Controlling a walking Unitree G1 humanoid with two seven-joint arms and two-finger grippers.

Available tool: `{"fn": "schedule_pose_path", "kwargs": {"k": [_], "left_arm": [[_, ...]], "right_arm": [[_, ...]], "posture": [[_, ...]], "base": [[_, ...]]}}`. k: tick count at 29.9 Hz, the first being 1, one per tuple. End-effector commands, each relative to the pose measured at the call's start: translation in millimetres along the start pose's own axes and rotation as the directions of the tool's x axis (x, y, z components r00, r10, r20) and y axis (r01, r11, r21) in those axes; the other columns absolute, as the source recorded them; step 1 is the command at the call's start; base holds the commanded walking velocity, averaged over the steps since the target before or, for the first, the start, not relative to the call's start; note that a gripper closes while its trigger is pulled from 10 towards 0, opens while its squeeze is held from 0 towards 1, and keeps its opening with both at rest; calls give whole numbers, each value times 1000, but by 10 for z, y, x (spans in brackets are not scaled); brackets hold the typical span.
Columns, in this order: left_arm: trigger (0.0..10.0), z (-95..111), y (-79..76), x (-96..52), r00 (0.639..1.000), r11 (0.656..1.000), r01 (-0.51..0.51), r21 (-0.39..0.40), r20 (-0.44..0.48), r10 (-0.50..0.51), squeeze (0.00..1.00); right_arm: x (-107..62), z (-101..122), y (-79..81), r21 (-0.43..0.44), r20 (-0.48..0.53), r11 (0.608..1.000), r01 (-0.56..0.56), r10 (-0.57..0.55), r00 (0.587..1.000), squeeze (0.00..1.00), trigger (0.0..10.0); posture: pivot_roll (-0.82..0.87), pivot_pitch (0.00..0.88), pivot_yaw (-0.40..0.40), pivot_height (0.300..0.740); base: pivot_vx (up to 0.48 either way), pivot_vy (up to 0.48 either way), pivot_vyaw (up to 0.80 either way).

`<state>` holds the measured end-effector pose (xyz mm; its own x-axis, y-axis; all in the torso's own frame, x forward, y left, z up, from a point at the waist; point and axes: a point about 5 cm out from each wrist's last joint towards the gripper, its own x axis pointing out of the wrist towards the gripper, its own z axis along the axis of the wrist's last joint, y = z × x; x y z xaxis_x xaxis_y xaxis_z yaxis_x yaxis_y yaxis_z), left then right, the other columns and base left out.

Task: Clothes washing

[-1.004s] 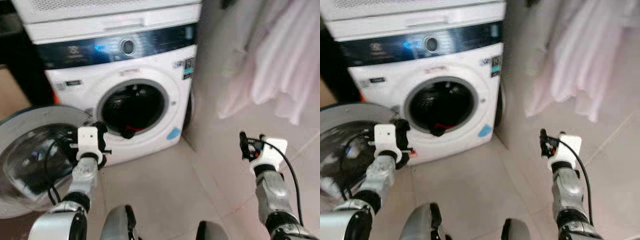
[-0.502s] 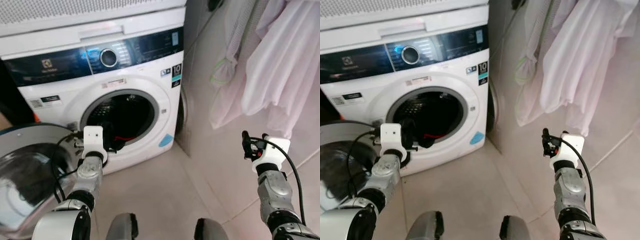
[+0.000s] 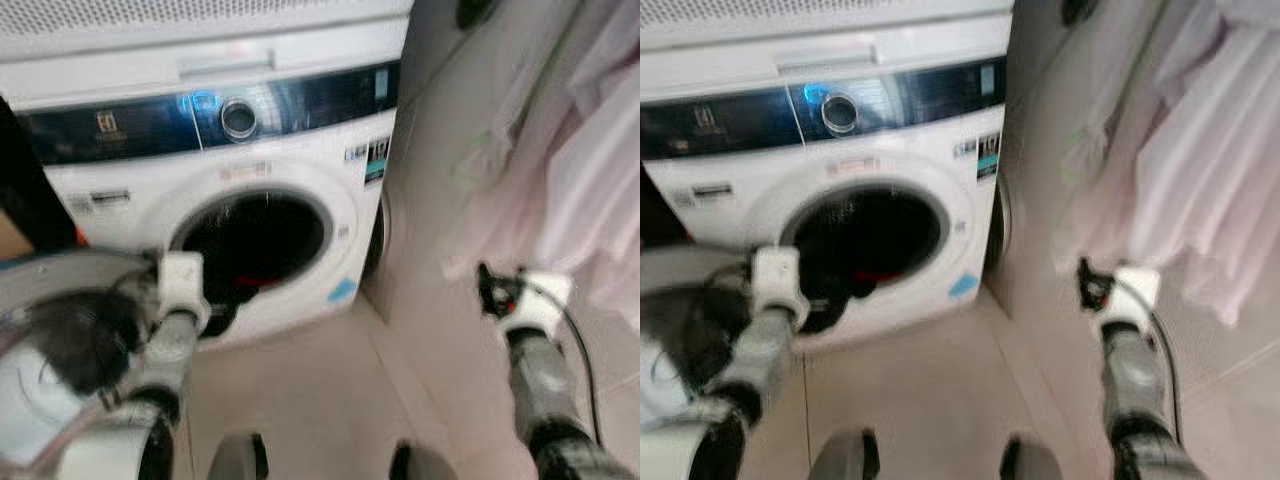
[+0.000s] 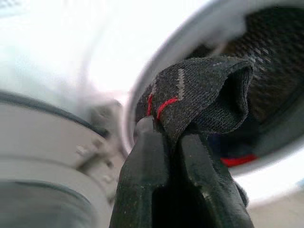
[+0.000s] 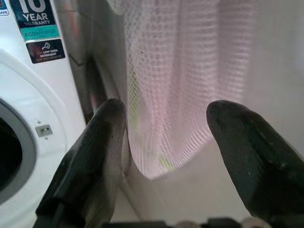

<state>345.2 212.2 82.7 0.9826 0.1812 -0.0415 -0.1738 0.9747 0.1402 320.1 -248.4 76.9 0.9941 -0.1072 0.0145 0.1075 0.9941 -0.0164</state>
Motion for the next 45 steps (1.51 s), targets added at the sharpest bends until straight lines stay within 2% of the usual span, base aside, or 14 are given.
{"fn": "schedule_pose_path", "kwargs": {"k": [1, 13, 17, 22, 28, 34, 41, 45], "left_arm": [[10000, 0, -108, -5, 1000, 1000, 17, -24, -5, -17, 0], [10000, -67, -122, -29, 999, 999, 34, -22, -42, -35, 0], [10000, -201, -94, -88, 994, 1000, 28, -9, -103, -29, 0], [10000, -491, -55, -244, 970, 999, 37, 15, -241, -32, 0], [10000, -684, -24, -378, 946, 999, 42, 22, -322, -33, 0], [10000, -708, -21, -394, 942, 999, 38, 16, -335, -30, 0], [10000, -691, -40, -379, 942, 999, 38, 13, -335, -31, 0], [10000, -683, -50, -373, 943, 999, 36, 8, -332, -32, 0]], "right_arm": [[-65, -62, -105, 5, -24, 999, 34, -33, 999, 0, 10000], [-61, -60, -99, 6, -23, 1000, 29, -29, 999, 0, 10000], [-58, -55, -95, 9, -20, 1000, 29, -29, 999, 0, 10000], [-59, -56, -93, 8, -21, 1000, 30, -30, 999, 0, 10000], [-58, -52, -97, 6, -18, 1000, 29, -29, 999, 0, 10000], [-55, -48, -100, 6, -19, 1000, 28, -28, 999, 0, 10000], [-62, -63, -90, -10, -27, 1000, 19, -19, 999, 0, 10000], [-136, -240, -93, -19, -140, 1000, 10, -12, 990, 0, 10000]], "posture": [[42, 43, -4, 599], [42, 42, -5, 599], [40, 43, -5, 599], [36, 45, -4, 599], [35, 46, -5, 599], [34, 50, -8, 599], [34, 50, -8, 599], [32, 48, -6, 599]], "base": [[251, 0, 0], [251, 0, 0], [0, 0, 0], [0, 0, 0], [0, 0, 0], [0, 0, 0], [279, 0, 0], [294, 0, 0]]}}
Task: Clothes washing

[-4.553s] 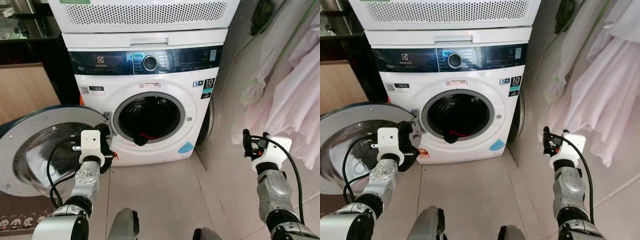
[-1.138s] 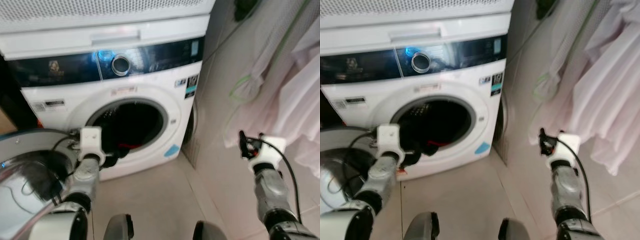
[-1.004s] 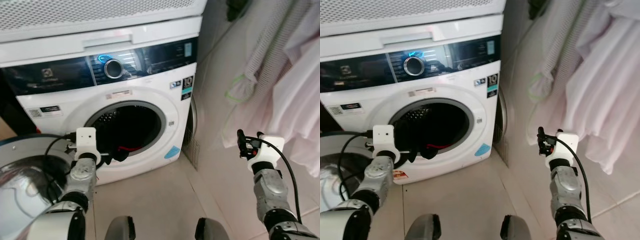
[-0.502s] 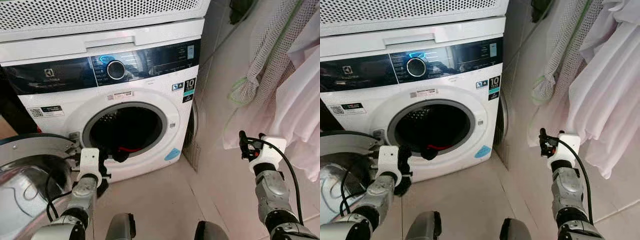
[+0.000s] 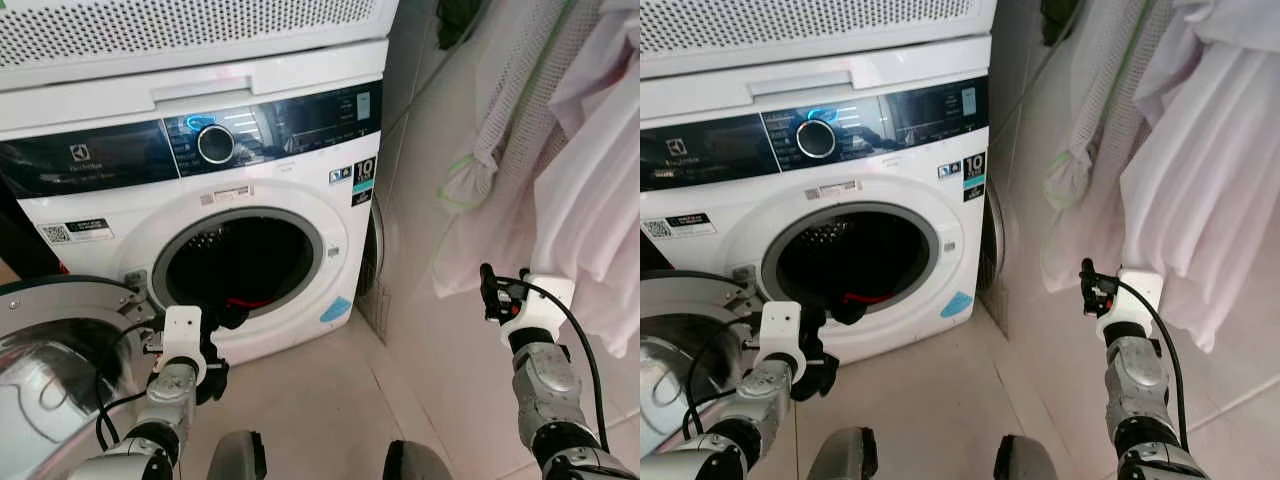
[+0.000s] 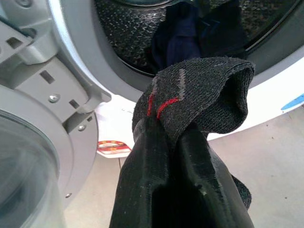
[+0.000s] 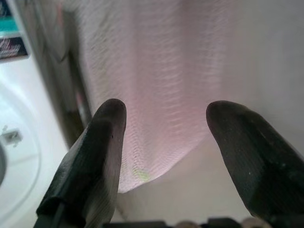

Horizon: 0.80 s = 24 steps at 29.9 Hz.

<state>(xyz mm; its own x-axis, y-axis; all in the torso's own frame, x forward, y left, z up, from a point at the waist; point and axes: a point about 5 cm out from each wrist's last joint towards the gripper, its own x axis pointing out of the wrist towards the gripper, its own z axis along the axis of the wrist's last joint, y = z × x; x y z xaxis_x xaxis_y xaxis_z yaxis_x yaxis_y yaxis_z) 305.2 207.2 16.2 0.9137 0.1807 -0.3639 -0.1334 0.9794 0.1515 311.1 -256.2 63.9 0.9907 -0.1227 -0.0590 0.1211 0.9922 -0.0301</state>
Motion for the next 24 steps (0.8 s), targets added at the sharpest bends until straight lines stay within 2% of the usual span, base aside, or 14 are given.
{"fn": "schedule_pose_path", "kwargs": {"k": [1, 3, 4, 5, 12, 16, 18, 24], "left_arm": [[10000, -5, 19, 3, 1000, 1000, -1, -8, -8, 1, 0], [10000, -4, 15, 3, 1000, 1000, -2, -10, -8, 2, 0], [10000, -4, 15, 3, 1000, 1000, -2, -10, -8, 2, 0], [10000, -4, 14, 2, 1000, 1000, -3, -12, -8, 3, 0], [10000, -11, 9, 0, 1000, 1000, -1, -13, -10, 1, 0], [10000, -29, 5, -6, 1000, 1000, -2, -12, -16, 1, 0], [10000, -30, 4, -7, 1000, 1000, -2, -12, -17, 2, 0], [10000, -13, -4, -2, 1000, 1000, -1, -16, -11, 1, 0]], "right_arm": [[-71, -167, -13, 4, -93, 1000, -2, 2, 996, 0, 10000], [-174, -343, -25, 1, -177, 1000, 12, -12, 984, 0, 10000], [-174, -343, -25, 1, -177, 1000, 12, -12, 984, 0, 10000], [-271, -482, -23, -3, -235, 1000, 20, -20, 972, 0, 10000], [-540, -819, 30, 45, -378, 999, 23, -4, 926, 0, 10000], [-754, -1090, 155, 32, -561, 995, -98, 99, 822, 0, 10000], [-833, -1167, 192, 26, -606, 991, -134, 122, 786, 0, 10000], [-955, -1277, 275, 24, -656, 985, -172, 146, 741, 0, 10000]], "posture": [[33, 47, -10, 599], [33, 47, -10, 599], [33, 47, -10, 599], [33, 47, -10, 599], [31, 50, -7, 599], [28, 47, -9, 599], [28, 47, -9, 599], [30, 47, -10, 599]], "base": [[292, 0, 0], [296, 0, 0], [296, 0, 0], [292, 0, 0], [295, 0, 0], [294, 0, 0], [292, 0, 0], [294, 0, 0]]}}
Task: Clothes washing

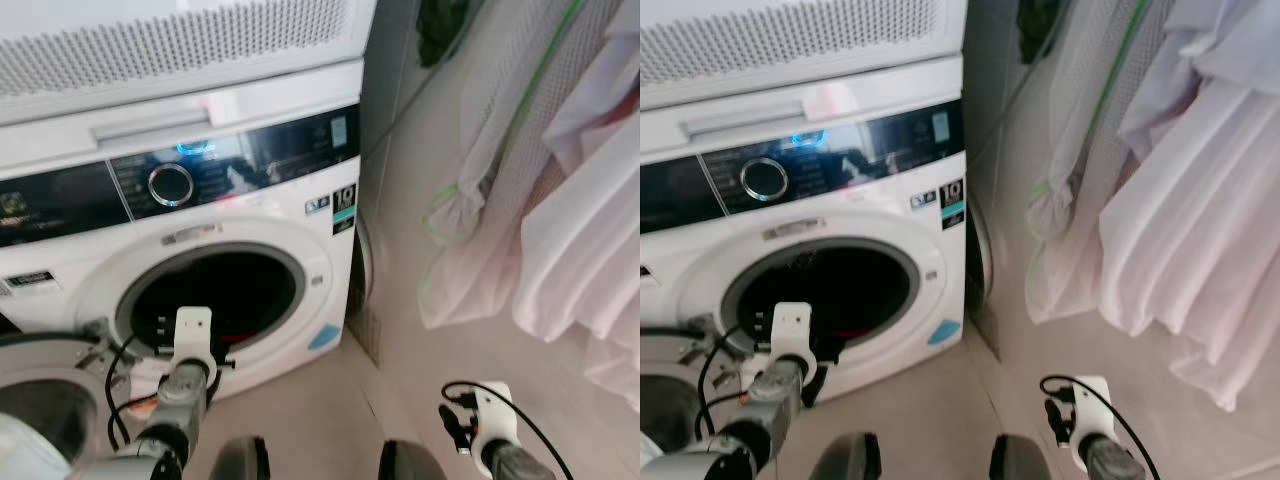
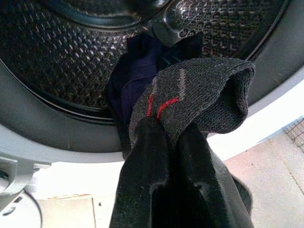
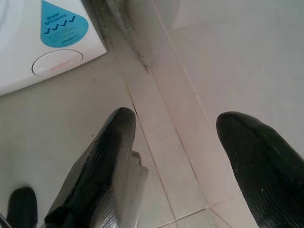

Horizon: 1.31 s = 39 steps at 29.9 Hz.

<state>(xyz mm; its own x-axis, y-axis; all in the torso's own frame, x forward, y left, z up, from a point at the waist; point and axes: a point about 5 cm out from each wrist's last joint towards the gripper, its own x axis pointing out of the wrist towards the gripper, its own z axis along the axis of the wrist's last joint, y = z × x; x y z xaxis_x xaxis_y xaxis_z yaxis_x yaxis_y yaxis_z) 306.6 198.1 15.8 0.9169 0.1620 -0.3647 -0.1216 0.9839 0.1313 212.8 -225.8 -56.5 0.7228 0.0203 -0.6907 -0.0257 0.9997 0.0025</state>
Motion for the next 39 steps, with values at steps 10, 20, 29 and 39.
{"fn": "schedule_pose_path", "kwargs": {"k": [10, 20, 29, 39], "left_arm": [[10000, -17, 90, 3, 1000, 1000, -21, -1, -17, 21, 0], [10000, -31, 114, 5, 999, 1000, -28, -12, -35, 27, 0], [10000, -64, 197, 28, 991, 993, -53, -108, -131, 39, 0], [10000, -64, 249, 36, 987, 990, -63, -125, -157, 43, 0]], "right_arm": [[15, -14, 82, -48, -27, 998, -51, 50, 998, 0, 10000], [16, -1, 96, -54, -13, 997, -58, 57, 998, 0, 10000], [15, 5, 96, -61, -5, 996, -59, 59, 998, 0, 10000], [8, -5, 93, -66, 1, 996, -59, 59, 998, 0, 10000]], "posture": [[30, 47, -10, 599], [30, 47, -10, 599], [9, 71, -16, 599], [-2, 103, -19, 599]], "base": [[295, 0, 0], [290, 0, 0], [205, 0, 0], [0, 0, 0]]}}
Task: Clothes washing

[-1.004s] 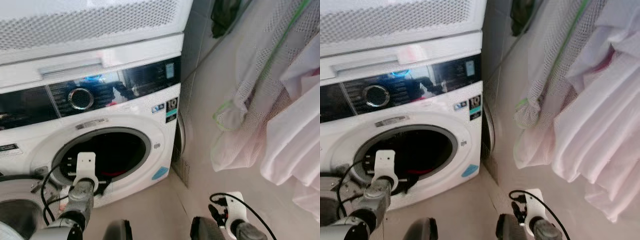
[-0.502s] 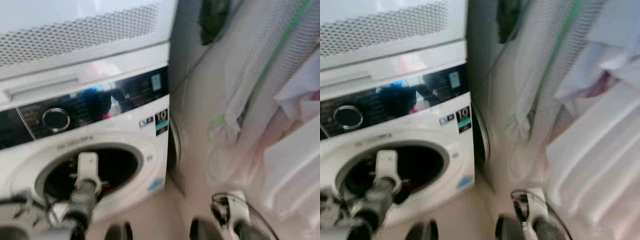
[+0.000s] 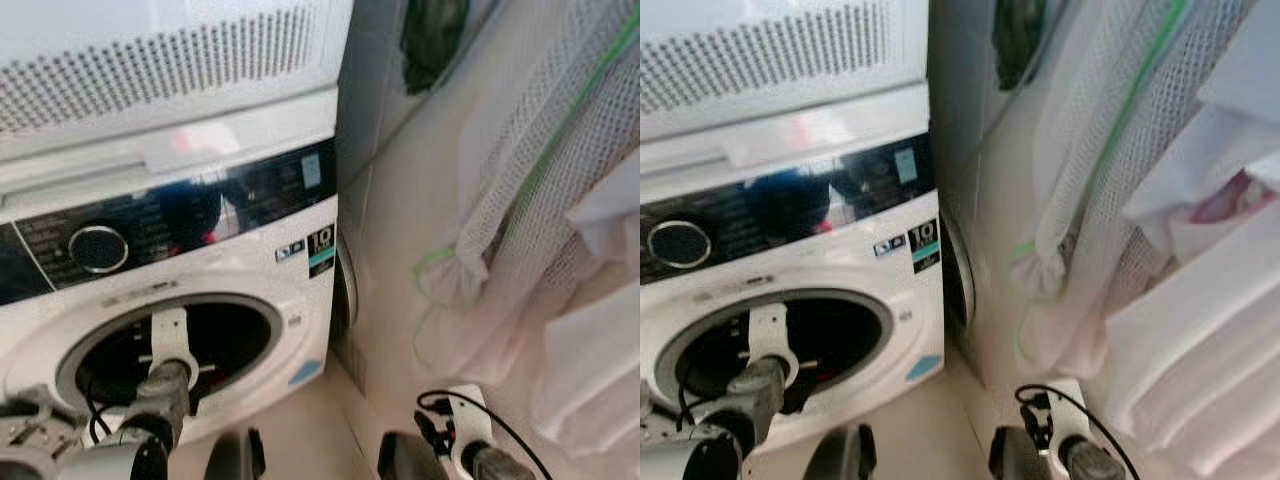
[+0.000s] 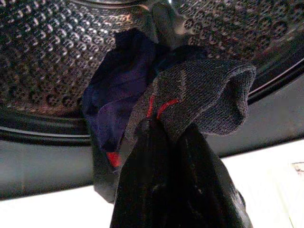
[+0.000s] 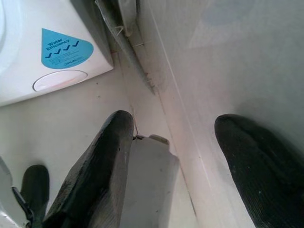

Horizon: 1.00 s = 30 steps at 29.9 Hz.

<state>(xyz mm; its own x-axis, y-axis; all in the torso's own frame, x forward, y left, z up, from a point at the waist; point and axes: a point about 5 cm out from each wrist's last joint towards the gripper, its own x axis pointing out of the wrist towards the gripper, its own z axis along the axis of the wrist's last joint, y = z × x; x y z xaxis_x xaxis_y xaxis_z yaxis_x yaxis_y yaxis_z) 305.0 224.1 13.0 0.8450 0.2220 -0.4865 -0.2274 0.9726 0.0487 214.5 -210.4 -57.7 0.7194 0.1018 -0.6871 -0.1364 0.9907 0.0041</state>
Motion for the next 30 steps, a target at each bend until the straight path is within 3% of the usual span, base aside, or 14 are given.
{"fn": "schedule_pose_path", "kwargs": {"k": [1, 14, 15, 16, 17, 19, 21, 26, 30], "left_arm": [[10000, -13, -2, 1, 1000, 1000, 7, -10, -15, -7, 0], [10000, -11, -1, 2, 1000, 1000, 8, -13, -18, -8, 0], [10000, -14, 21, 1, 1000, 1000, 1, 2, -18, 0, 0], [10000, -117, 30, -23, 999, 1000, -4, 12, -49, 4, 0], [10000, -371, 60, -97, 992, 1000, -20, 17, -121, 21, 0], [10000, -663, 99, -204, 979, 999, -40, 20, -199, 43, 0], [10000, -701, 107, -228, 982, 999, -48, 24, -182, 51, 0], [10000, -756, 77, -266, 987, 998, -35, 57, -156, 43, 0], [10000, -896, 122, -338, 982, 995, -43, 85, -179, 58, 0]], "right_arm": [[-20, -15, -59, 10, -2, 1000, 22, -22, 1000, 0, 10000], [-21, -16, -59, 9, -1, 1000, 22, -22, 1000, 0, 10000], [-25, -23, -58, 4, 1, 1000, 21, -21, 1000, 0, 10000], [-64, -77, -93, -11, 7, 1000, 23, -23, 1000, 0, 10000], [-231, -326, -210, -54, -5, 998, 30, -30, 1000, 0, 10000], [-476, -624, -328, -110, -21, 994, 28, -31, 999, 0, 10000], [-572, -714, -379, -94, -5, 994, 62, -63, 998, 0, 10000], [-613, -751, -386, -24, 34, 991, 129, -128, 991, 0, 10000], [-643, -857, -225, 9, 45, 994, 107, -107, 993, 0, 10000]], "posture": [[-2, 103, -19, 599], [-2, 103, -19, 599], [-13, 132, -19, 599], [-80, 232, -58, 599], [-136, 328, -178, 599], [-132, 341, -184, 599], [-128, 356, -182, 599], [-116, 376, -173, 599], [-113, 395, -161, 599]], "base": [[0, 0, 0], [0, 0, 0], [0, 0, 0], [0, 0, 0], [0, 0, 0], [0, 0, 0], [0, 0, 0], [0, 0, 0], [0, 0, 0]]}}
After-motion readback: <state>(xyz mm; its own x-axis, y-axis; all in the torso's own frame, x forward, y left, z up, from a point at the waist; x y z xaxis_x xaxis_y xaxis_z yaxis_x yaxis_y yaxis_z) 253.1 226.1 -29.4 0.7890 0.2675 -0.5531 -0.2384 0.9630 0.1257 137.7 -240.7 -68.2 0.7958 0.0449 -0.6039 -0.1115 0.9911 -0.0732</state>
